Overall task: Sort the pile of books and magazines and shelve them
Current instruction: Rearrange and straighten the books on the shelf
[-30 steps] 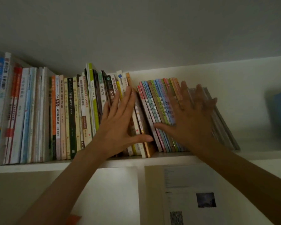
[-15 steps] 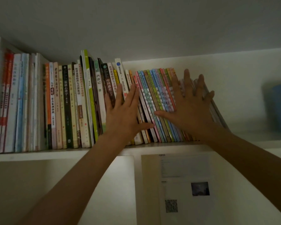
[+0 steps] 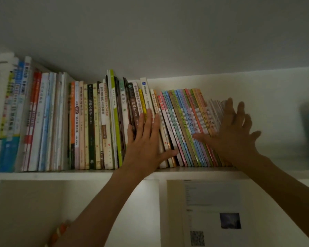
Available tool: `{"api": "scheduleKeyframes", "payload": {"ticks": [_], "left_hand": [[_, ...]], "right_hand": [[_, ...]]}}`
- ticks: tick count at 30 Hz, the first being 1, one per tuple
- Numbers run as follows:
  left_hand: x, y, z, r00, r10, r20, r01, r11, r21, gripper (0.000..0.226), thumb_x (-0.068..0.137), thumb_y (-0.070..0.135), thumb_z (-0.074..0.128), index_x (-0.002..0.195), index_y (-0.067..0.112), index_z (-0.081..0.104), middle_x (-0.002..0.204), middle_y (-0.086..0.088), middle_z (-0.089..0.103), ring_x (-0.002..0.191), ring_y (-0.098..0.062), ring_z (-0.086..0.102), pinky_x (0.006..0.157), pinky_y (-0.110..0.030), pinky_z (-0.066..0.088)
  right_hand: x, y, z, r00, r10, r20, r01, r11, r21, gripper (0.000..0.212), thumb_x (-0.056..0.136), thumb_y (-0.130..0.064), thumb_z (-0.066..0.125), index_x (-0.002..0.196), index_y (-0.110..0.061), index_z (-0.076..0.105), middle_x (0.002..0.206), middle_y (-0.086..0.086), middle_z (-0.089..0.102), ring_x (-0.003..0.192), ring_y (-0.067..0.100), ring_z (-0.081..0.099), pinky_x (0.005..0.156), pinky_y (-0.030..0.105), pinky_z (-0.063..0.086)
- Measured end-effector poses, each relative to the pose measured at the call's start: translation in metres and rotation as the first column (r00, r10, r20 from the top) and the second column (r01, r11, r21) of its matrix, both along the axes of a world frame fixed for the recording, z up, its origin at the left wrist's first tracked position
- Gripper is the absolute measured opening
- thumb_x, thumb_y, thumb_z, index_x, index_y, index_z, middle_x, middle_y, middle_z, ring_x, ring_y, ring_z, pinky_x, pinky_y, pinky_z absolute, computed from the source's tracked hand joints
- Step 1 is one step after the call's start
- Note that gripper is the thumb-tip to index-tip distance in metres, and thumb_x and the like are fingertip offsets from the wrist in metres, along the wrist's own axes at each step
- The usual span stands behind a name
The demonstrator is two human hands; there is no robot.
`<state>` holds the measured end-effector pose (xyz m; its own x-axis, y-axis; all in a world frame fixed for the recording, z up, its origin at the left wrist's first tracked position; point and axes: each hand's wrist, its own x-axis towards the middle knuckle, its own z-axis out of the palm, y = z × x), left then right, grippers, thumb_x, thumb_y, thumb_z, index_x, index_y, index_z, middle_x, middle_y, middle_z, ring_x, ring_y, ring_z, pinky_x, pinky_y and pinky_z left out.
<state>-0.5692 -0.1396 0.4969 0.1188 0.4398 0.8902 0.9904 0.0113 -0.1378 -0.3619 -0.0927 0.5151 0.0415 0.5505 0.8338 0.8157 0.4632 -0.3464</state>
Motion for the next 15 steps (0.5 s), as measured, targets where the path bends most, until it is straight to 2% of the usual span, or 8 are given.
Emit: {"api": "scheduleKeyframes", "payload": {"ticks": [2,3,5,7,9,12,15], "left_hand": [[-0.011,-0.013,0.003,0.99,-0.138,-0.005,0.138,0.99,-0.037,0.083,0.085,0.072,0.016,0.144,0.023,-0.016,0.154,0.001,-0.021,0.141,-0.013,-0.02,0.112,-0.041,-0.012],[-0.018,-0.019,0.006,0.98,-0.198,-0.015,0.197,0.98,-0.012,0.077,0.09,0.063,0.024,0.148,0.022,-0.005,0.157,0.001,-0.011,0.143,-0.013,-0.011,0.115,-0.042,-0.005],[-0.033,-0.029,0.011,0.969,-0.245,-0.006,0.244,0.964,0.107,0.066,0.093,0.044,0.042,0.148,0.02,0.016,0.156,-0.004,0.01,0.143,-0.018,0.01,0.117,-0.043,0.01],[-0.044,-0.034,0.018,0.962,-0.257,0.088,0.237,0.953,0.189,0.058,0.091,0.029,0.053,0.143,0.018,0.029,0.152,-0.007,0.022,0.139,-0.021,0.021,0.116,-0.045,0.018],[-0.049,-0.035,0.023,0.952,-0.279,0.123,0.247,0.943,0.222,0.052,0.09,0.021,0.056,0.138,0.015,0.039,0.148,-0.009,0.028,0.137,-0.022,0.026,0.114,-0.045,0.025],[-0.05,-0.03,0.028,0.952,-0.298,0.064,0.269,0.92,0.285,0.043,0.088,0.016,0.058,0.129,0.013,0.049,0.144,-0.011,0.035,0.134,-0.024,0.03,0.111,-0.046,0.028],[-0.049,-0.023,0.039,0.945,-0.308,0.112,0.26,0.913,0.314,0.039,0.091,0.018,0.055,0.13,0.016,0.05,0.146,-0.009,0.031,0.137,-0.023,0.025,0.113,-0.043,0.019]], "right_hand": [[-0.008,-0.004,0.001,0.992,-0.072,0.108,0.059,0.991,0.122,0.116,0.067,-0.079,0.043,0.146,-0.023,-0.02,0.155,0.01,-0.021,0.143,0.036,-0.011,0.11,0.062,0.0],[-0.015,-0.009,0.002,0.988,-0.045,0.147,0.017,0.982,0.187,0.109,0.073,-0.076,0.044,0.148,-0.022,-0.014,0.157,0.011,-0.015,0.144,0.034,-0.009,0.112,0.058,-0.001],[-0.034,-0.019,0.007,0.973,0.103,0.206,-0.154,0.956,0.25,0.093,0.08,-0.067,0.049,0.15,-0.022,0.007,0.158,0.009,0.001,0.145,0.029,-0.002,0.115,0.05,0.002],[-0.055,-0.028,0.01,0.947,0.225,0.231,-0.274,0.939,0.206,0.081,0.082,-0.062,0.051,0.147,-0.024,0.02,0.158,0.006,0.005,0.145,0.025,-0.001,0.117,0.046,0.003],[-0.075,-0.026,0.01,0.945,0.229,0.234,-0.268,0.951,0.154,0.081,0.081,-0.069,0.045,0.145,-0.026,0.021,0.157,0.003,0.001,0.145,0.025,-0.006,0.116,0.05,0.001],[-0.094,-0.014,0.004,0.96,0.106,0.258,-0.157,0.969,0.189,0.09,0.073,-0.083,0.028,0.143,-0.028,0.019,0.157,0.003,-0.003,0.144,0.029,-0.009,0.111,0.061,-0.001],[-0.097,-0.003,-0.001,0.969,0.029,0.247,-0.089,0.967,0.237,0.091,0.069,-0.082,0.012,0.143,-0.031,0.02,0.158,0.002,-0.004,0.144,0.031,-0.011,0.107,0.066,-0.003]]}}
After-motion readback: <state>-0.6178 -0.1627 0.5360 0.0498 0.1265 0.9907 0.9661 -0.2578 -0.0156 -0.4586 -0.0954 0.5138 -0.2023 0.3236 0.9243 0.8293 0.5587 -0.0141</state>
